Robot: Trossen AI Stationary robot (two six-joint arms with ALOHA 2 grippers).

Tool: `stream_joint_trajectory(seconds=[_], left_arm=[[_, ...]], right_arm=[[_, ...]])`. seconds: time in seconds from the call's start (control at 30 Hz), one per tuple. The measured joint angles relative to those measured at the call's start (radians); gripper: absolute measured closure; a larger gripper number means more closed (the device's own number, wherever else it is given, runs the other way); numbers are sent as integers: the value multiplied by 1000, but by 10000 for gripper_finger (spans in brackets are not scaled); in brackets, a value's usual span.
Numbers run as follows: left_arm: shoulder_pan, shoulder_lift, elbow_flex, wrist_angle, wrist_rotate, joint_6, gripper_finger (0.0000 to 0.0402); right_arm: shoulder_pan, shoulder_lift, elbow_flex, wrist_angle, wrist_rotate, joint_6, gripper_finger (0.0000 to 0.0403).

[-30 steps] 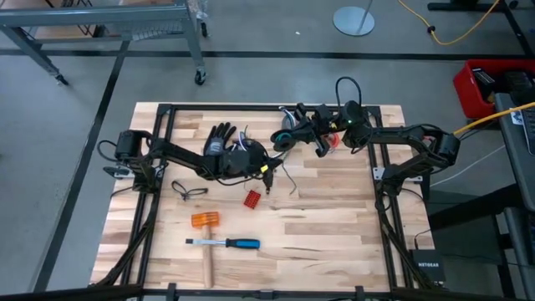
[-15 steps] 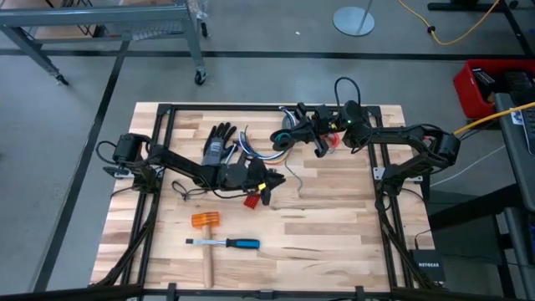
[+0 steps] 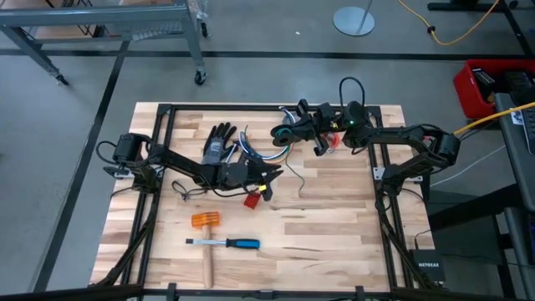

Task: Coil cords
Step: Coil the green wire into the black spool

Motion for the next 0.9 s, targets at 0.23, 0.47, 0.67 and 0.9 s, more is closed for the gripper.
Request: stream_joint_trajectory(seconds=[0.23,0.47,0.67,0.9], left_arm=[[12,0,0,0,-60,2,307],[12,1,0,0,-60,-3,300],[14,1,0,0,-60,-4,302],[19,1,0,0,-59,-5,313]], right_arm=[[72,0,0,24,51,-77,402],[90,0,0,29,114,-113,402],[90,0,0,43,132,-113,402],[119,0,0,58,171,-117,402]])
